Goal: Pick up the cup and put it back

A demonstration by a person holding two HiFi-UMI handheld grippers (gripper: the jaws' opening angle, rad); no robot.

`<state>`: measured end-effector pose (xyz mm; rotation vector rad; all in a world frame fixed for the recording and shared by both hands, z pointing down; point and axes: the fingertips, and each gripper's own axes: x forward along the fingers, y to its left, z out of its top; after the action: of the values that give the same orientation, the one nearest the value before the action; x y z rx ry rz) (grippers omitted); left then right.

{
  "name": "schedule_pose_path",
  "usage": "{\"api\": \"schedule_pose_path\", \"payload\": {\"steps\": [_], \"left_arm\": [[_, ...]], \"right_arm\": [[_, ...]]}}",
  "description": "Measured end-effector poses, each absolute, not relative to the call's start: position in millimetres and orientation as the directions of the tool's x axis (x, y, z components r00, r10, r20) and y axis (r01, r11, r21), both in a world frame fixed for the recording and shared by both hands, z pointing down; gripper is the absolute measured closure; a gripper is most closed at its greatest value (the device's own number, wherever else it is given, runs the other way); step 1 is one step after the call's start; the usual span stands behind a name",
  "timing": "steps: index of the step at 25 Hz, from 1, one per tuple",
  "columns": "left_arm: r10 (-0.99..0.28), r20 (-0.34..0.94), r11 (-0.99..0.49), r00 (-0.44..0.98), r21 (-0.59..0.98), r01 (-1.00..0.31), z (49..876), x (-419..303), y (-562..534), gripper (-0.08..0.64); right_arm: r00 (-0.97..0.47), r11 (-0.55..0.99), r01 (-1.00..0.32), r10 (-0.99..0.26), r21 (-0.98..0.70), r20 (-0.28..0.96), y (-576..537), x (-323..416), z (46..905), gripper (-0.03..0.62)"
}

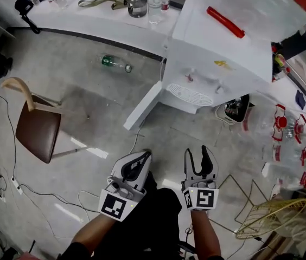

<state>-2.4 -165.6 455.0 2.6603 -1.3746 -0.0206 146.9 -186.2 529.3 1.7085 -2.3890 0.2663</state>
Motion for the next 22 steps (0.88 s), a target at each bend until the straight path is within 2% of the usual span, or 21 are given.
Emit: {"api": "schedule_pose_path", "payload": {"steps": [12, 22], "left_arm": [[-0.787, 0.043, -0.608, 0.615, 0.108, -0.786, 661, 8, -228, 0.554], [-0.791, -0.021, -0.611, 0.611, 0.070, -0.789, 691, 14, -238, 0.554]], "right_arm": [[-0.336, 0.340, -0.940, -0.917, -0.022, 0.216, -242, 151, 751, 0.393], [-0.315, 0.319, -0.948, -0.924, -0.014, 0.217, -277, 166, 826, 0.376]]}}
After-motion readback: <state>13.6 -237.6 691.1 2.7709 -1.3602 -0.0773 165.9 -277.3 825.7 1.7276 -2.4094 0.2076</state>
